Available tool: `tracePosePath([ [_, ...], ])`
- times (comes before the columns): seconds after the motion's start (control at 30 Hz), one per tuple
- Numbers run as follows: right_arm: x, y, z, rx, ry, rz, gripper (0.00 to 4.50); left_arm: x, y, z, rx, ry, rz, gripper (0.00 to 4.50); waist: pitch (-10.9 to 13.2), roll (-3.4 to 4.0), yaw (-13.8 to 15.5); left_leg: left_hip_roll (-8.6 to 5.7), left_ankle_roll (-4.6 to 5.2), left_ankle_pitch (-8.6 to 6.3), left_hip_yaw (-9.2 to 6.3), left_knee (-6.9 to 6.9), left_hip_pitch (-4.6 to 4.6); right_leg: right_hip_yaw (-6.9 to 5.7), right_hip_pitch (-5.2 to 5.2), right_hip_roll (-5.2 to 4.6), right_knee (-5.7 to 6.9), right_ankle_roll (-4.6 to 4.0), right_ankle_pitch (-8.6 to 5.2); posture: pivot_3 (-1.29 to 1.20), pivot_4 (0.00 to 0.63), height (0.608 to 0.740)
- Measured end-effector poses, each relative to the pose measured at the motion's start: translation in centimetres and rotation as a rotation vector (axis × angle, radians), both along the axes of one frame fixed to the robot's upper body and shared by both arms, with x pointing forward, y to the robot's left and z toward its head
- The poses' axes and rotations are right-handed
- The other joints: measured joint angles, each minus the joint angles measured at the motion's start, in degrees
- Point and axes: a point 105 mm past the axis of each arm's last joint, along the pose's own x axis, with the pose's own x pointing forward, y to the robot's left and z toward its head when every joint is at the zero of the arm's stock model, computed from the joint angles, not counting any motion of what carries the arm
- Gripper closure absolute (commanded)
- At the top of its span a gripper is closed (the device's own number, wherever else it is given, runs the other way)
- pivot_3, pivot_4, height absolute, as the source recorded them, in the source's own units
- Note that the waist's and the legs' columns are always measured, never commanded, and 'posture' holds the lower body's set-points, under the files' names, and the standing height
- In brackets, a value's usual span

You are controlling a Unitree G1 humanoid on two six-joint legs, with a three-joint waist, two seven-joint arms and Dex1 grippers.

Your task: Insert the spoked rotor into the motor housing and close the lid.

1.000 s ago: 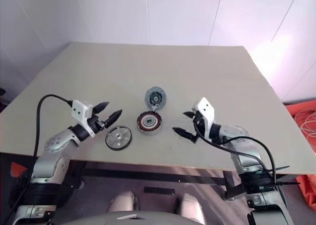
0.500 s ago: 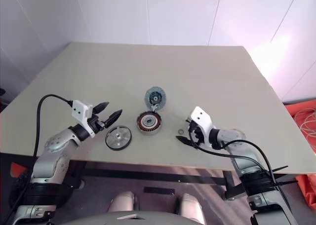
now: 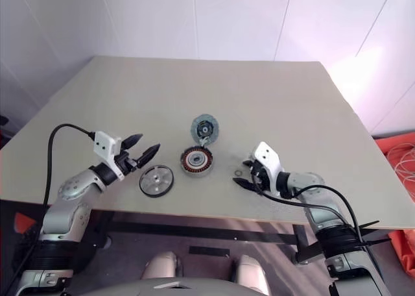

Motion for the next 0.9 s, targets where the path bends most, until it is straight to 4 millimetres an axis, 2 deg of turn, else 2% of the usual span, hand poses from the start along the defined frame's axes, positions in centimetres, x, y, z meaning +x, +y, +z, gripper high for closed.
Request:
tracePosePath([
  [0.1,0.0,-0.1,-0.1,0.0,0.002,-0.002,3.25,0.0,0.0,0.0,0.001,0.0,0.0,0.64,0.0,0.0,0.0,0.01,0.0,0.0,0.0,0.02,0.06,0.0,0.05,0.0,-0.02,0.01,0.0,0.0,0.0,0.74],
  [0.37,0.0,-0.2,-0.1,0.002,0.004,-0.003,3.25,0.0,0.1,0.0,0.002,0.0,0.002,0.64,0.0,-0.01,0.0,0.01,0.0,0.0,0.0,0.02,0.06,0.0,0.08,0.0,-0.09,0.02,-0.01,0.0,0.0,0.74],
  [0.47,0.0,-0.3,-0.1,0.006,0.014,-0.004,3.78,0.0,0.1,0.0,0.002,0.0,0.003,0.64,0.0,-0.01,0.0,0.01,0.0,0.0,-0.01,0.02,0.04,0.0,0.08,0.0,-0.09,0.02,-0.01,0.0,0.0,0.74],
  [0.73,0.2,-0.2,0.3,0.037,0.065,-0.031,3.82,0.0,0.1,0.0,0.004,-0.001,0.005,0.64,0.0,-0.01,-0.1,0.01,0.0,0.0,-0.01,0.0,0.01,0.0,0.04,0.0,-0.09,0.02,-0.01,0.0,0.0,0.74],
  [0.83,0.8,0.3,1.7,0.092,0.061,-0.04,3.82,0.0,0.2,0.0,0.006,-0.002,0.008,0.64,0.0,0.01,-0.1,0.02,0.0,0.0,0.0,-0.01,-0.04,0.0,-0.05,0.0,-0.07,0.02,-0.01,0.0,0.0,0.74],
  [0.9,1.4,1.2,3.8,0.147,0.021,-0.022,3.82,0.0,0.2,0.0,0.006,-0.002,0.011,0.64,0.0,0.01,-0.3,0.04,0.0,0.0,0.01,-0.04,-0.03,0.0,-0.09,0.01,-0.04,0.01,-0.01,0.0,0.0,0.74],
])
